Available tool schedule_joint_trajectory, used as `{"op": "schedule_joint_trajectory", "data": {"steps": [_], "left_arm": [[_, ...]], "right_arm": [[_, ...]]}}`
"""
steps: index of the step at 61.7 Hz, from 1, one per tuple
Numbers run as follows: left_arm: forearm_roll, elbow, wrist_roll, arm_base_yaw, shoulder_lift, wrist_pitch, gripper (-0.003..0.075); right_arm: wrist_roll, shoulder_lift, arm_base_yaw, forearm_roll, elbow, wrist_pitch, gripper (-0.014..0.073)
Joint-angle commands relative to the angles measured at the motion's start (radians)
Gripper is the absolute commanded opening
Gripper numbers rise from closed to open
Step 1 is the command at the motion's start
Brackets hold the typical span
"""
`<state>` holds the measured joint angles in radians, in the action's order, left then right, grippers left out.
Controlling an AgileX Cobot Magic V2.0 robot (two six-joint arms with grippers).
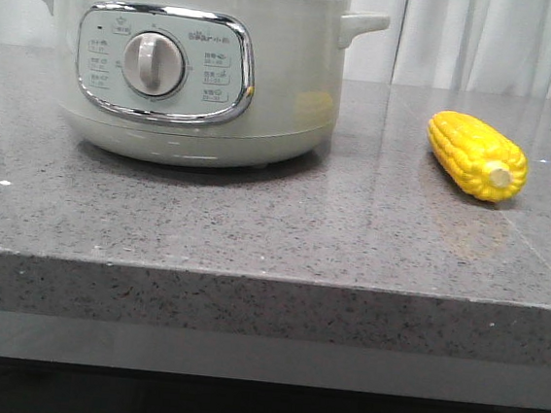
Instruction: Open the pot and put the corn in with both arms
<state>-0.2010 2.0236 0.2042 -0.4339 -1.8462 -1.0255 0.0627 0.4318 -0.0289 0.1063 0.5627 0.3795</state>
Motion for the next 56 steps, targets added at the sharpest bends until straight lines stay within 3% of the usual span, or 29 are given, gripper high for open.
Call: {"op": "schedule_joint_trajectory", "data": {"steps": [1, 9, 14, 30, 39, 56], "left_arm": [[-0.01, 0.034, -0.004, -0.007, 0.046, 0.057, 0.0638], [-0.01, 0.034, -0.004, -0.007, 0.037, 0.053, 0.0633], [-0.01, 0.034, -0.004, -0.007, 0.035, 0.049, 0.0589], [-0.01, 0.034, -0.004, -0.007, 0.033, 0.038, 0.0309], [0.002, 0.034, -0.004, -0.007, 0.033, 0.038, 0.021], [0.038, 0.034, -0.004, -0.006, 0.048, 0.041, 0.0188]], "right_arm": [[0.006, 0.015, -0.004, -0.006, 0.035, -0.076, 0.0508], [0.006, 0.015, -0.004, -0.006, 0.035, -0.076, 0.0508], [0.006, 0.015, -0.004, -0.006, 0.035, -0.076, 0.0508], [0.006, 0.015, -0.004, -0.006, 0.035, -0.076, 0.0508], [0.006, 0.015, -0.004, -0.006, 0.035, -0.076, 0.0508], [0.006, 0.015, -0.004, -0.006, 0.035, -0.076, 0.0508]]}}
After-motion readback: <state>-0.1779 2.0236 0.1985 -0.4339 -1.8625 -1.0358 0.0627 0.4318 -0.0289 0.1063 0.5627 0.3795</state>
